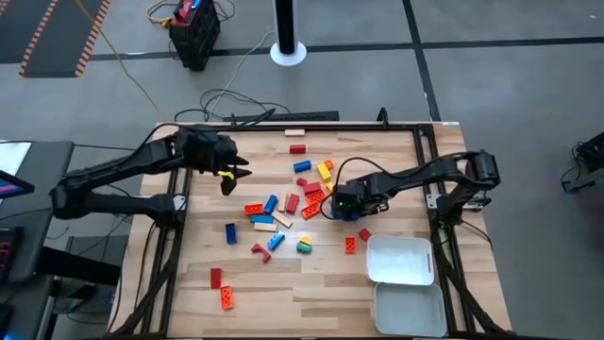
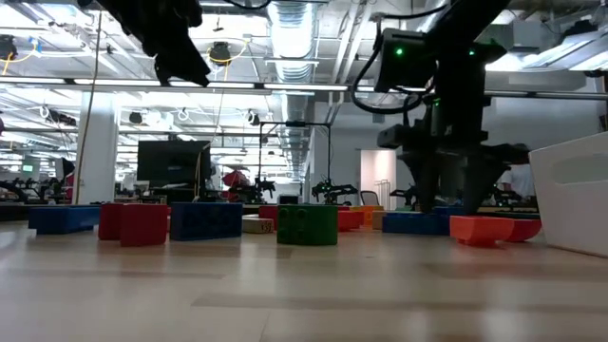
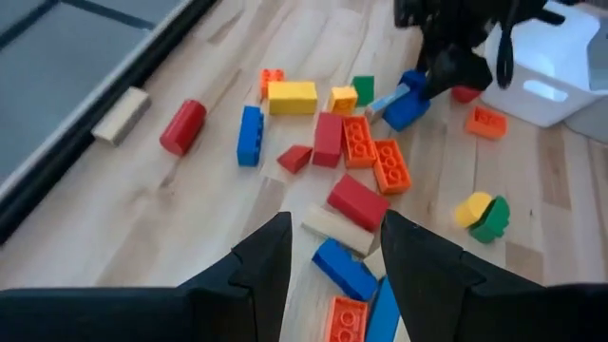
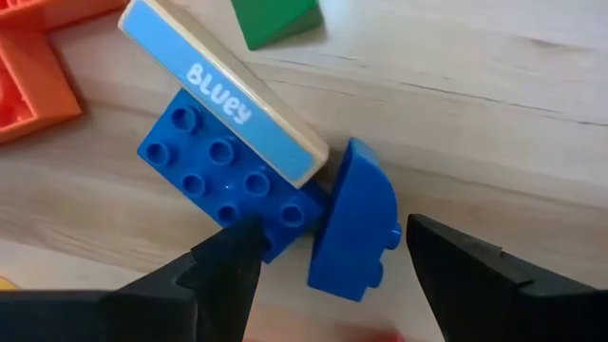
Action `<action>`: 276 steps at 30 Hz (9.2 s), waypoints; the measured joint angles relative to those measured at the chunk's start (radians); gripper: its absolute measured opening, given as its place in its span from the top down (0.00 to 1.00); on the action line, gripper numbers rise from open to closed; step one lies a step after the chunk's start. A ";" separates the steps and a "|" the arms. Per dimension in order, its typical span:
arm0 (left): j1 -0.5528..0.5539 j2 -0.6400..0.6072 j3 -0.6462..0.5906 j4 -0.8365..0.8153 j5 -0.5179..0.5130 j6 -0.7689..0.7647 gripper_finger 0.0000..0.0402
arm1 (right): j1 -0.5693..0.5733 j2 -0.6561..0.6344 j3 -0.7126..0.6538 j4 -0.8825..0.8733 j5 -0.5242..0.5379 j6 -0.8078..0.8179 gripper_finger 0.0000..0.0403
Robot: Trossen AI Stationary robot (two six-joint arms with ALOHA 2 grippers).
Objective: Sort blocks by size
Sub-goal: Put the small blue game piece into the white bin, then put the small red block into the white bin, then put the small orange game piece into the white bin
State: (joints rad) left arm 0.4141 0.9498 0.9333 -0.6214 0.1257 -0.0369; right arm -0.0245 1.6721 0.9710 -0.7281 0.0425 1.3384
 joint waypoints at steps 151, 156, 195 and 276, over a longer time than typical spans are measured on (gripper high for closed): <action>-0.028 -0.017 0.000 0.030 -0.079 -0.172 0.61 | 0.069 0.215 0.154 -0.286 -0.322 -0.612 0.55; -0.028 -0.017 0.000 0.030 -0.079 -0.169 0.61 | 0.053 0.172 0.154 -0.297 -0.322 -0.612 0.62; -0.028 -0.016 0.000 0.150 -0.026 -0.013 0.61 | 0.473 -0.244 0.157 -0.297 -0.123 0.219 0.24; -0.028 -0.017 0.000 -0.024 -0.095 -0.026 0.61 | 0.015 0.345 0.353 -0.372 -0.383 -0.669 0.61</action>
State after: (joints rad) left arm 0.3859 0.9329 0.9333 -0.6453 0.0307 -0.0632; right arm -0.0098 2.0171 1.3243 -1.1005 -0.3407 0.6697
